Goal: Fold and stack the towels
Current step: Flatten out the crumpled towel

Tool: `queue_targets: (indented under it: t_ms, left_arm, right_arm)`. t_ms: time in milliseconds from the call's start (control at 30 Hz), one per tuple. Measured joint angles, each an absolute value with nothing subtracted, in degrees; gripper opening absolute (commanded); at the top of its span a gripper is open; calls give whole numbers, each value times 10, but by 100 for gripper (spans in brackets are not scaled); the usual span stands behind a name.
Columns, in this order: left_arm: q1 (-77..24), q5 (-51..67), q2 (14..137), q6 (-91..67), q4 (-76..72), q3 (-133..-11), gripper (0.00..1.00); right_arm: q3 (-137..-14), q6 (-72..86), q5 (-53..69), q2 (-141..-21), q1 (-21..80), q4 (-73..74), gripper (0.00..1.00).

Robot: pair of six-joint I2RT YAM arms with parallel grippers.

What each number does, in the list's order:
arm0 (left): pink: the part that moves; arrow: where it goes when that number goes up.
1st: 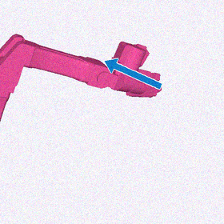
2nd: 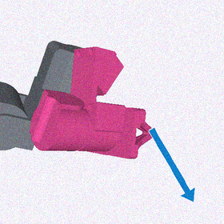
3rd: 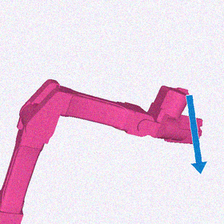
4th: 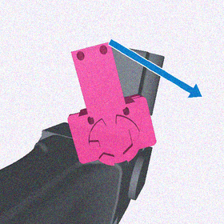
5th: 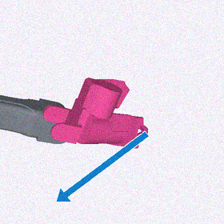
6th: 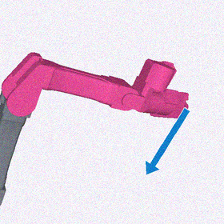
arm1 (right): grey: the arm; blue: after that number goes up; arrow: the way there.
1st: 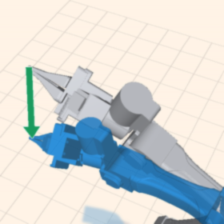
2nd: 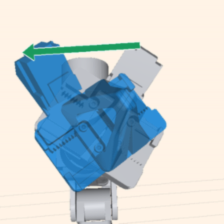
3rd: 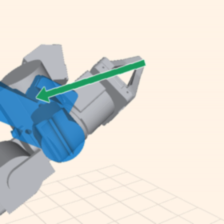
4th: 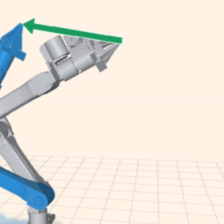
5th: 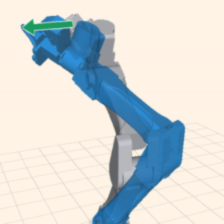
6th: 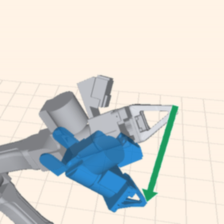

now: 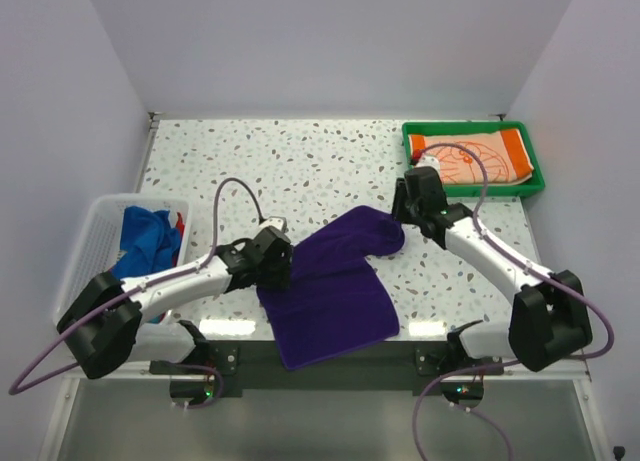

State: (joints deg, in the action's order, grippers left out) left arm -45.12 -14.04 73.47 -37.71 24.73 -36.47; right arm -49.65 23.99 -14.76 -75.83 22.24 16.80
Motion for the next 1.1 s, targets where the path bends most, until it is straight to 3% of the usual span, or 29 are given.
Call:
queue_targets:
  t_ms: [200,433,700,967,1100]
  left_arm:
    - [-451,-123,711,-358,243,-390,75]
    - [-451,-114,749,-337,219,-433,75]
    - [-451,-107,752,-332,219,-432,75]
    - [-451,-116,740,-334,233,-392,75]
    - [-451,-118,715,-340,250,-350,76]
  right_arm:
    - [-580,229,-104,-841,291,148,44]
    - [-552,241,-99,-910,248,154,42]
    - [-483,266,-139,-901,135,187,40]
    - [-475,275,-182,-839,132,219,41]
    - [-482,242,-122,-820,132,197,41]
